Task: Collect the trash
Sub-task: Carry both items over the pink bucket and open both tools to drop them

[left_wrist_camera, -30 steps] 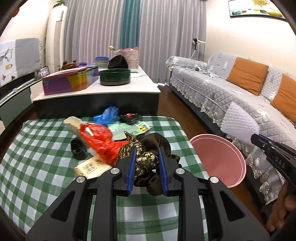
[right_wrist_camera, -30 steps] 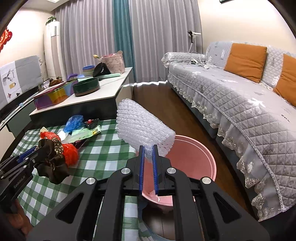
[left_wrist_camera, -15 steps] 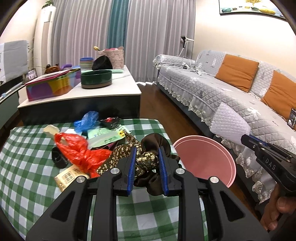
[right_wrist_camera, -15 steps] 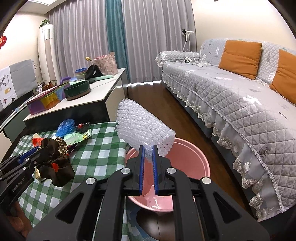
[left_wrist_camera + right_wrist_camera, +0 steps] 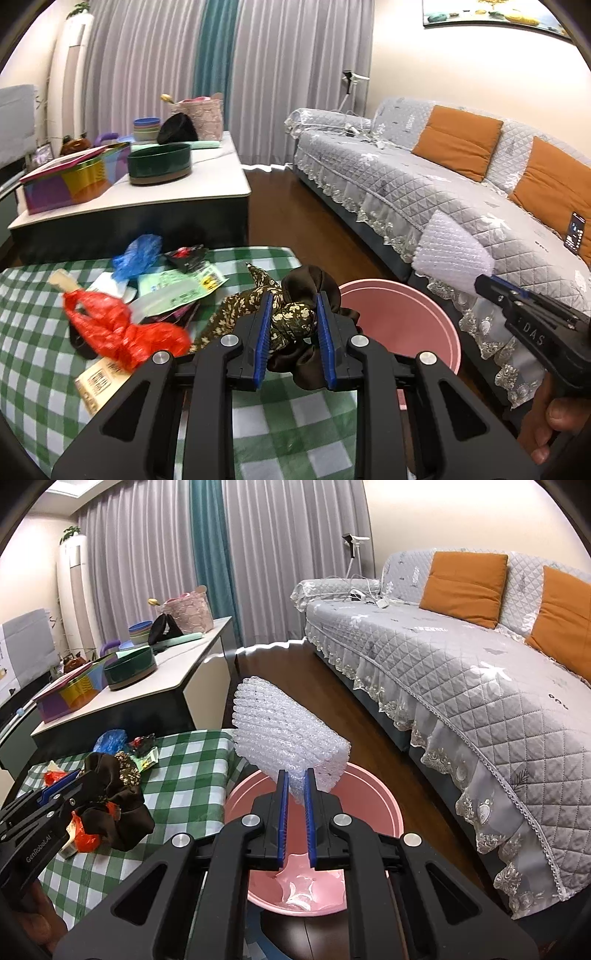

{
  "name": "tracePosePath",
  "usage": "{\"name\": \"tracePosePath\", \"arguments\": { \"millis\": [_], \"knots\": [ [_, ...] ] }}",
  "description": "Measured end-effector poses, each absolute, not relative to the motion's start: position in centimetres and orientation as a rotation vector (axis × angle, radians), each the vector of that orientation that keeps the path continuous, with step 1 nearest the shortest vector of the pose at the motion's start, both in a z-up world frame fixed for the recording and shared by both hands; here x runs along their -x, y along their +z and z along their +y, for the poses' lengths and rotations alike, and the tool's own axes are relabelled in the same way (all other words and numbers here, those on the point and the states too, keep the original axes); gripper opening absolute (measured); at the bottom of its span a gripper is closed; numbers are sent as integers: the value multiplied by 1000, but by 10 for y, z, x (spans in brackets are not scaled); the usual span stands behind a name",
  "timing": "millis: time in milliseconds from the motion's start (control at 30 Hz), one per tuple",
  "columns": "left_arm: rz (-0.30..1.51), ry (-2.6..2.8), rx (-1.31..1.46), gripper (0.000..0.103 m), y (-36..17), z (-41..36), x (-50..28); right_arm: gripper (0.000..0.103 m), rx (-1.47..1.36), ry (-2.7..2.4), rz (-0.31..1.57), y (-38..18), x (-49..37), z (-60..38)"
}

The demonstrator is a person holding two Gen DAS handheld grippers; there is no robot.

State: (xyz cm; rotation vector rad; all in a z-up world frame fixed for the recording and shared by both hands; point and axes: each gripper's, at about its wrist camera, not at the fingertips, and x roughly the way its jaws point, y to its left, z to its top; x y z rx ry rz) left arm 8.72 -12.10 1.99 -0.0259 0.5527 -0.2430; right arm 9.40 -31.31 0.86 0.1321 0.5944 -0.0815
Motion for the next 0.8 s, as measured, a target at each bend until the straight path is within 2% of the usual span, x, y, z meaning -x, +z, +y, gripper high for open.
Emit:
{"name": "tracePosePath", "arguments": {
  "millis": [667, 800],
  "knots": [
    [567, -434, -3, 23, -1, -188, -127, 9, -153, -132, 630, -5, -111, -337],
    [593, -470, 0, 27, -7, -195, -135, 14, -158, -135, 643, -7, -114, -338]
  ]
}}
